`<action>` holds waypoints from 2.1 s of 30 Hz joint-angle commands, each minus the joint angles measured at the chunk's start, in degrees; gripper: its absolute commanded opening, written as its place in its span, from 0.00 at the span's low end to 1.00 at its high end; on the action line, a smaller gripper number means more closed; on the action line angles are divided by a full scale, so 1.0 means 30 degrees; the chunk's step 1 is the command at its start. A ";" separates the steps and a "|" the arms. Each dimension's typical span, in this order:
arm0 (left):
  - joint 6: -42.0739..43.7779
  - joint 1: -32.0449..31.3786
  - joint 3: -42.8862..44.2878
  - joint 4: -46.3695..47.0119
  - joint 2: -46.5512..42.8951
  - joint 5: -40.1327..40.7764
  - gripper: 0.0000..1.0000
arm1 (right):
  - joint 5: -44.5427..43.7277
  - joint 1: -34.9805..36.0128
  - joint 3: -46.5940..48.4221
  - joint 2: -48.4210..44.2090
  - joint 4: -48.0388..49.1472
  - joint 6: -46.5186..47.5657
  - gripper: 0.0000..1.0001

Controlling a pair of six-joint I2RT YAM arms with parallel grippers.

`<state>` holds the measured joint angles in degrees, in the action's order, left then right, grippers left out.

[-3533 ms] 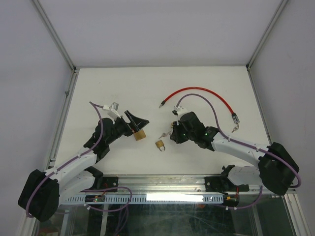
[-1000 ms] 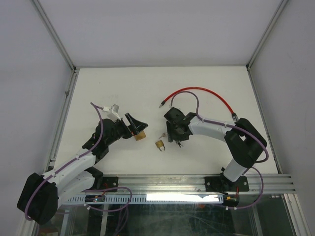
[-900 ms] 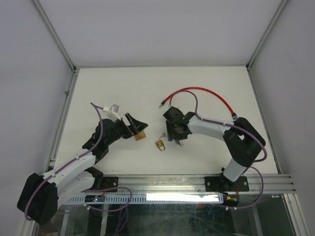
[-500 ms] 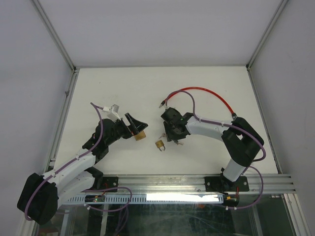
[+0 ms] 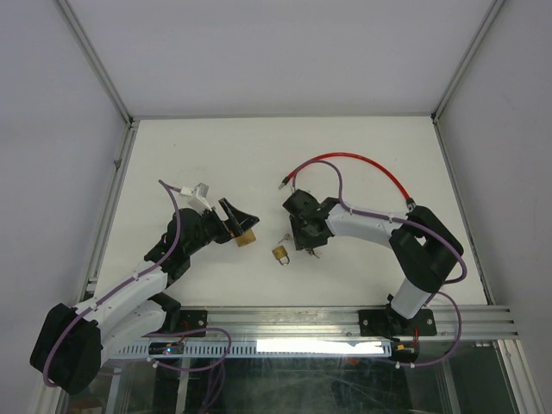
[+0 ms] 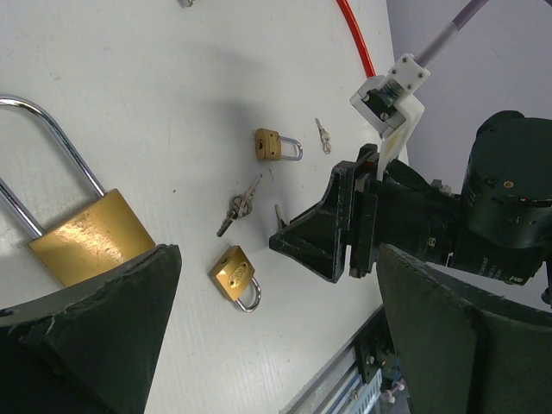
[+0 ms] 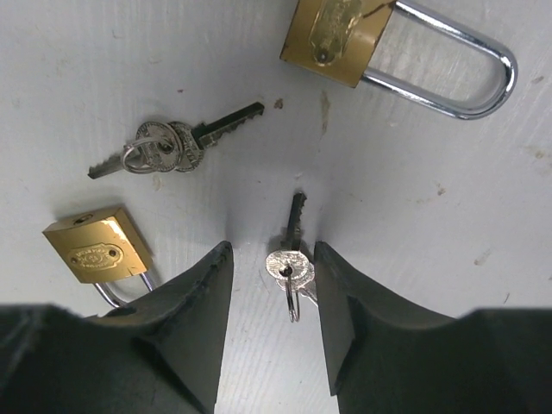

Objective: Unlock with the key
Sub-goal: Pick up the key from the center of the board.

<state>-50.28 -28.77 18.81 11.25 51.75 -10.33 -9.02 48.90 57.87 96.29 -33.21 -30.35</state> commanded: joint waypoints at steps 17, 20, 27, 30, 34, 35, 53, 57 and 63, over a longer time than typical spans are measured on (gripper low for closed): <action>-0.0185 0.0072 0.0513 0.0470 -0.0139 -0.0321 0.99 | -0.0059 0.0324 -0.0473 -0.0024 -0.0162 0.0575 0.23; -0.0330 0.0110 0.0527 0.0572 -0.0017 -0.0437 0.99 | -0.0371 0.0645 -0.0537 -0.0617 0.0355 0.1231 0.16; -0.1094 0.0099 0.0623 0.1533 0.0736 -0.1241 0.99 | -0.0698 0.1423 -0.0959 -0.2638 0.2568 0.2741 0.05; -0.1374 0.0099 0.0537 0.2067 0.1005 -0.1560 0.99 | -0.0786 0.1766 -0.1315 -0.3589 0.3652 0.3425 0.03; -0.1525 0.0099 0.0426 0.2804 0.1297 -0.2140 0.99 | -0.0682 0.2141 -0.1833 -0.4842 0.5304 0.4455 0.02; -0.1525 0.0114 0.0483 0.2794 0.1359 -0.2244 0.99 | -0.0675 0.2179 -0.1869 -0.5077 0.5501 0.4600 0.02; -0.2979 0.0100 -0.0042 0.3517 0.1648 -0.2825 0.99 | 0.0721 0.2344 -0.3172 -0.5273 1.2062 0.5599 0.00; -0.3423 0.0101 0.0080 0.4216 0.1828 -0.3062 0.98 | 0.1751 0.2415 -0.4176 -0.5409 1.4680 0.6823 0.00; -0.3642 0.0099 0.0510 0.4783 0.2196 -0.3617 0.89 | 0.2896 0.2448 -0.5313 -0.5353 1.7475 0.7967 0.00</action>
<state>-59.90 -28.77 18.76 20.56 58.00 -18.68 -3.09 55.83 42.94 81.91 8.16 -9.91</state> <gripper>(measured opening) 0.919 0.218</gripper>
